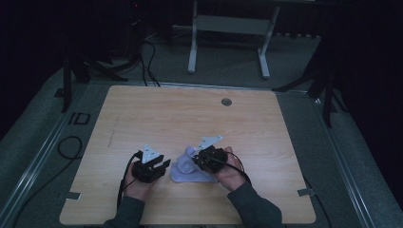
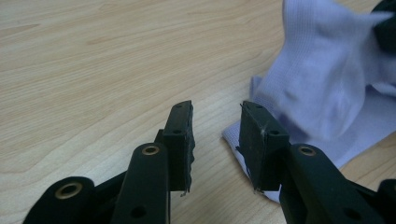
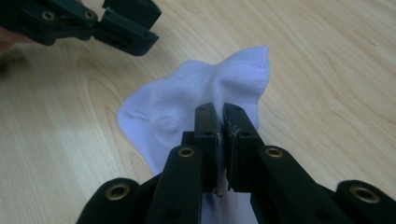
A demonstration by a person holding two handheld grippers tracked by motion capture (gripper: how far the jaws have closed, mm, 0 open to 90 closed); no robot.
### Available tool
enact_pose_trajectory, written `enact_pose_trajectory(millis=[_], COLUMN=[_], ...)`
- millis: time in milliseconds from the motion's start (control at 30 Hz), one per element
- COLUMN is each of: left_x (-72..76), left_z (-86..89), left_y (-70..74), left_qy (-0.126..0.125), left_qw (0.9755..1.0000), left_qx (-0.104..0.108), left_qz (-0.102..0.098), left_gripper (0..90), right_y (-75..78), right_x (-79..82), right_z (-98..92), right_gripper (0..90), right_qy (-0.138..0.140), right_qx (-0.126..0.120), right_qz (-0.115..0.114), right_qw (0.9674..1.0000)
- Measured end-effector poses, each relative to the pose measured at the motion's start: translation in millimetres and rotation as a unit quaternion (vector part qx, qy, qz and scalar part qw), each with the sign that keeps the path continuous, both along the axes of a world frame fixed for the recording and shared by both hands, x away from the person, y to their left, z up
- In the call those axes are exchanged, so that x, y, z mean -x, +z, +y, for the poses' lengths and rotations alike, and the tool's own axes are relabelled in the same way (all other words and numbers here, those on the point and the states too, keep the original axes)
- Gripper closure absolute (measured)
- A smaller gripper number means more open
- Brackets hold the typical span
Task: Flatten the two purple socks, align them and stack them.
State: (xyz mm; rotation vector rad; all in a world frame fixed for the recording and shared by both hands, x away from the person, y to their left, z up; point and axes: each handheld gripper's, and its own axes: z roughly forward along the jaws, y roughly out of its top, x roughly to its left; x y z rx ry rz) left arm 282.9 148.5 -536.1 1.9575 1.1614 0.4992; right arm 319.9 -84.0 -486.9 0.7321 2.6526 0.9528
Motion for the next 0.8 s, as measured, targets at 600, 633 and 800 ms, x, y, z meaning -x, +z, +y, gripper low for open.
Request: enact_pose_trajectory(millis=[600,633,800], left_x=[9.1,9.5,10.9], left_z=[-8.4,-9.8,-16.4], left_y=[3.7,3.5,2.3], left_qy=[-0.031,-0.035,-0.053], left_qw=[0.9994,0.9993,0.9985], left_qx=[0.012,0.008,-0.001], left_qz=[-0.014,-0.014,-0.013], left_gripper=[76.1,77.0,77.3], right_y=[-13.9,-14.6,-12.5], right_x=[5.8,6.7,7.9], right_z=[16.3,17.7,18.7], right_gripper=[83.2,83.3,83.3], right_qy=[0.007,0.006,0.009], right_qx=[-0.003,-0.005,-0.008], right_qz=[0.020,0.022,0.019], right_qw=[0.9998,0.9997,0.9997])
